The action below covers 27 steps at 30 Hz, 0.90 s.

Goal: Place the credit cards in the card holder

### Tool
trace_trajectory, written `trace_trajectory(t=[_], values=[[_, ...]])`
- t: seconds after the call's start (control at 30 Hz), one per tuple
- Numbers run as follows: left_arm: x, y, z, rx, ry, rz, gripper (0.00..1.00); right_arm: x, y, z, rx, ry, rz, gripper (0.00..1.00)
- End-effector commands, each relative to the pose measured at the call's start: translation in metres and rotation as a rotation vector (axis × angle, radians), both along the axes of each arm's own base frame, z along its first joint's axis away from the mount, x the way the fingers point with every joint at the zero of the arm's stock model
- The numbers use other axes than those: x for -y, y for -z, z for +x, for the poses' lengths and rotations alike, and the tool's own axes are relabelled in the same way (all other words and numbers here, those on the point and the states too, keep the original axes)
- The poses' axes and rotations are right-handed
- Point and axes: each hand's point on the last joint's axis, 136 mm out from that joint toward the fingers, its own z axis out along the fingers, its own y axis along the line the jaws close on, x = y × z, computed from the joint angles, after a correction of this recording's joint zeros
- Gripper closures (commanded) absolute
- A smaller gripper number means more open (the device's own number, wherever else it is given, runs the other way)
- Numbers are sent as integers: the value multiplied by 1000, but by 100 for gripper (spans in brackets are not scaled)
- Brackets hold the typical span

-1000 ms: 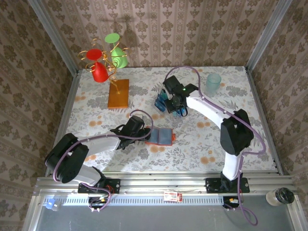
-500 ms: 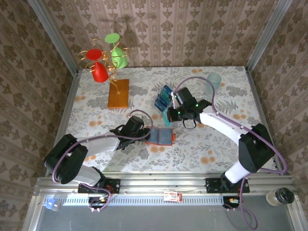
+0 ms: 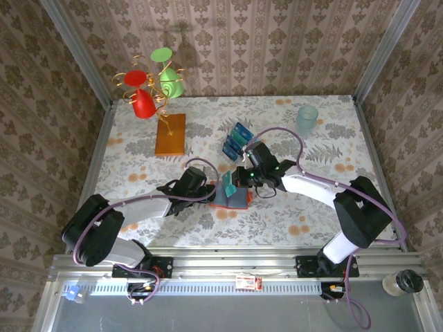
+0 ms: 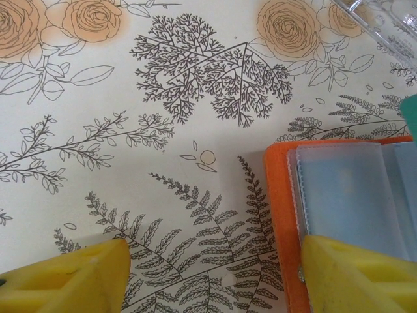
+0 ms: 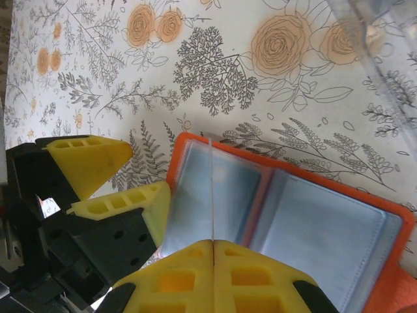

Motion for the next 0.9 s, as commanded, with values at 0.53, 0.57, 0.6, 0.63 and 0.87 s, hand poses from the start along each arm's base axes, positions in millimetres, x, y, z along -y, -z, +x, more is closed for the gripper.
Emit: trace_trajectory(t=[0.53, 0.57, 0.6, 0.63, 0.87], values=[[-7, -7, -4, 7, -16, -1, 28, -11, 51, -4, -90, -7, -20, 100], [-6, -7, -4, 6, -15, -1, 28, -11, 52, -4, -92, -5, -21, 100], [-6, -6, -4, 4, -13, 0, 28, -11, 52, -4, -93, -5, -21, 100], [-5, -6, -4, 3, -11, 0, 28, -11, 54, -4, -96, -6, -22, 100], [1, 6, -9, -16, 4, 14, 28, -11, 54, -4, -97, -8, -19, 100]])
